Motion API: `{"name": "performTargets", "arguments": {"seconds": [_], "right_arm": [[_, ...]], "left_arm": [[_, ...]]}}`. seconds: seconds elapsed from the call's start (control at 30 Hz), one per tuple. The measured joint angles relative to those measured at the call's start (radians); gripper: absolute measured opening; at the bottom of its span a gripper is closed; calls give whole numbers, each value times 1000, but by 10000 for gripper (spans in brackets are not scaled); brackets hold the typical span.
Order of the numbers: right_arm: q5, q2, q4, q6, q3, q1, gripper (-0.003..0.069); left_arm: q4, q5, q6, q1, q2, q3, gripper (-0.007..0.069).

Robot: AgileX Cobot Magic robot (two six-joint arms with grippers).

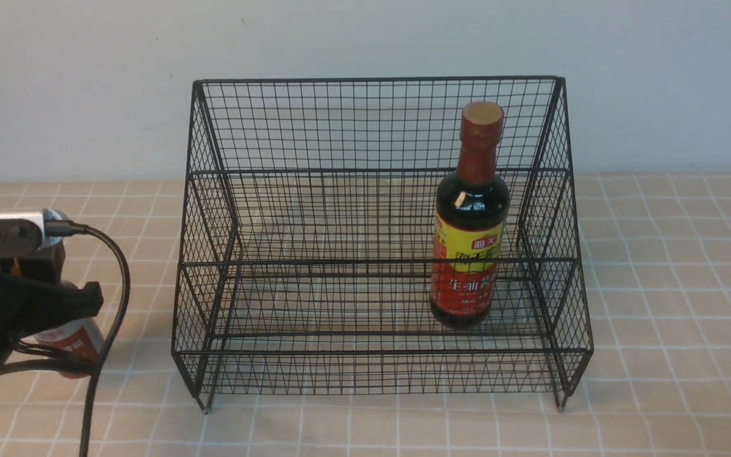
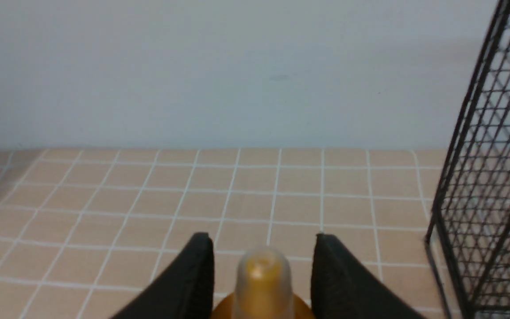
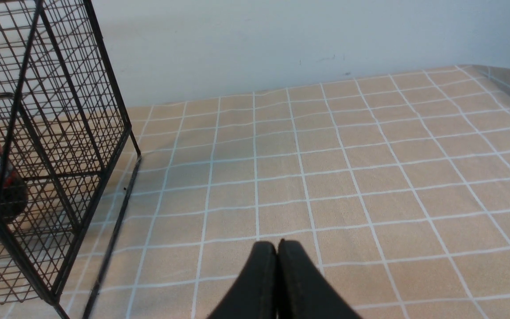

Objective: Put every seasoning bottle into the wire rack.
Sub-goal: Use the left arm to put the condiment bottle back on the shelf

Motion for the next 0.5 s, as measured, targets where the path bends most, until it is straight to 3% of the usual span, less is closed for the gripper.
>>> {"name": "performTargets", "arguments": {"seconds": [0.1,0.2,0.37,0.5], "right_arm": [[0,0,0,0,0,0,-13],[0,0,0,0,0,0,-13],[0,0,0,0,0,0,-13],[0,0,0,0,0,0,-13]], "left_arm": [[-1,235,53,0,-187,-91,257],[0,344,58,0,-297,-153,257],[3,457,32,0,-423,-212,257],[7,538,-65,0,-474,-220,257]]}}
